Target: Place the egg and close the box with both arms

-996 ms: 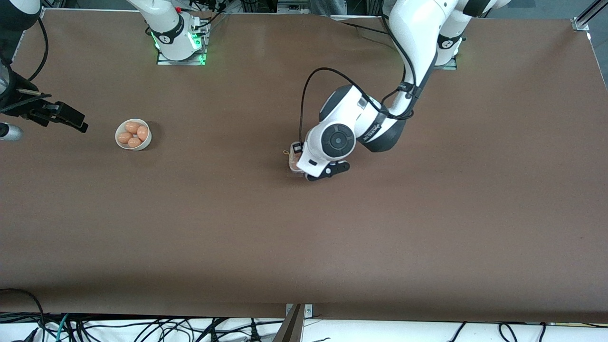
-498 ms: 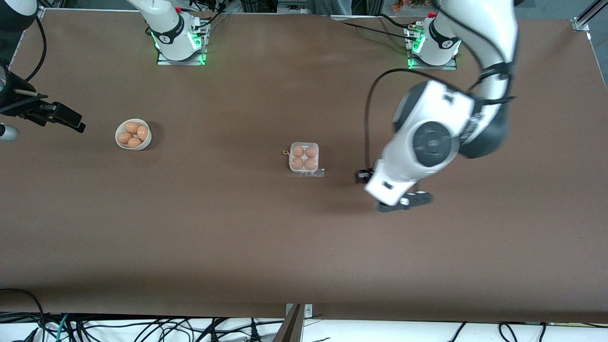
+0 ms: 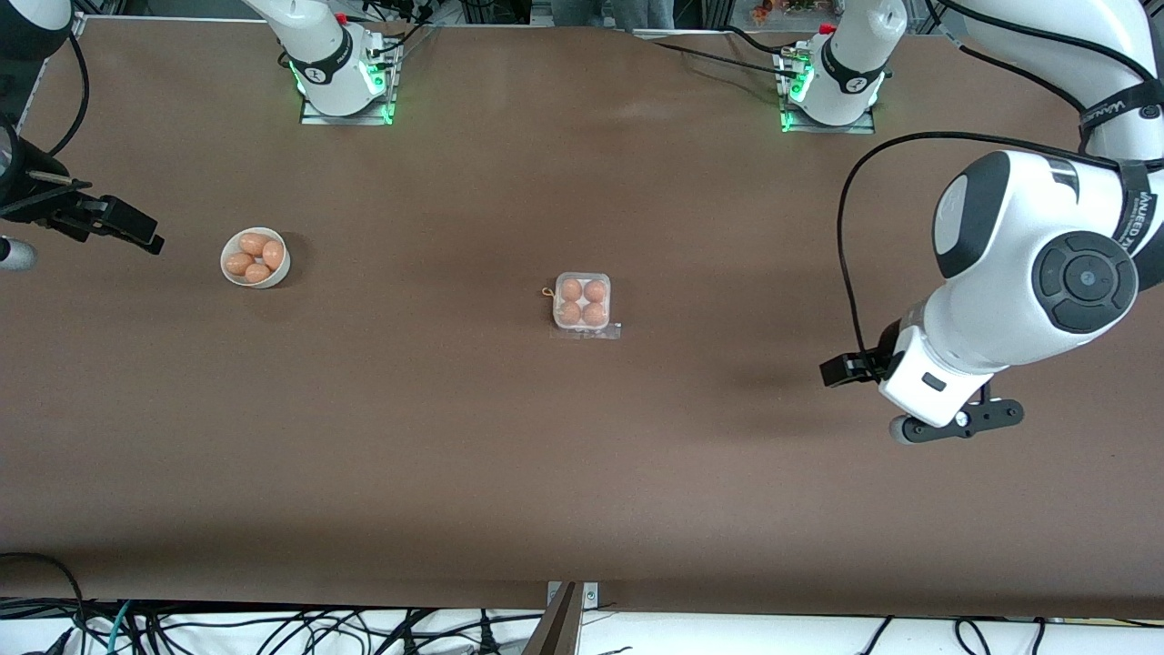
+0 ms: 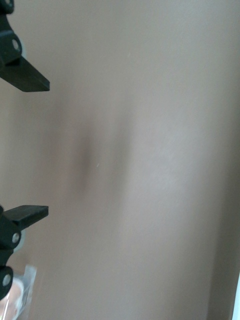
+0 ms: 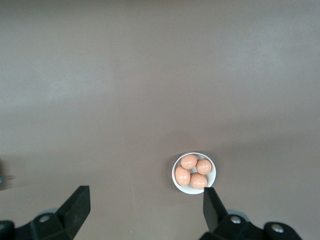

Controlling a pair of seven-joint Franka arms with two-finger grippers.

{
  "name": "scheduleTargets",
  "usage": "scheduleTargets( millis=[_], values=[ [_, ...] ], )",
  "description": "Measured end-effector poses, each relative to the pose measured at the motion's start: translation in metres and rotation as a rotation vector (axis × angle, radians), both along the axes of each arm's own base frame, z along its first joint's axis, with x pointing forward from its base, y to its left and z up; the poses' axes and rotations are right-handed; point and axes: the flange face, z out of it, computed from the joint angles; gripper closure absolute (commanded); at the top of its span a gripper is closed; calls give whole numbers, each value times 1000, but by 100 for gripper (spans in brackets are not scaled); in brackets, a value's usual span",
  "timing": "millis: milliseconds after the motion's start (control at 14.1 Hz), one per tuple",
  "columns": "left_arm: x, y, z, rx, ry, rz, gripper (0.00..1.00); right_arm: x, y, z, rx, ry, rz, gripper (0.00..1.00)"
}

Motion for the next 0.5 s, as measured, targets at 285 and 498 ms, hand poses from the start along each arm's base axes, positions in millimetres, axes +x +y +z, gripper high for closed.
scheduleTargets(
  millis=[285,498],
  values=[
    [2,60,31,2,-36,-125,0,0,0,0,0,0,1,0],
    [-13,123,62,-4,-48,-164,0,0,1,0,0,-1,2,0]
  ],
)
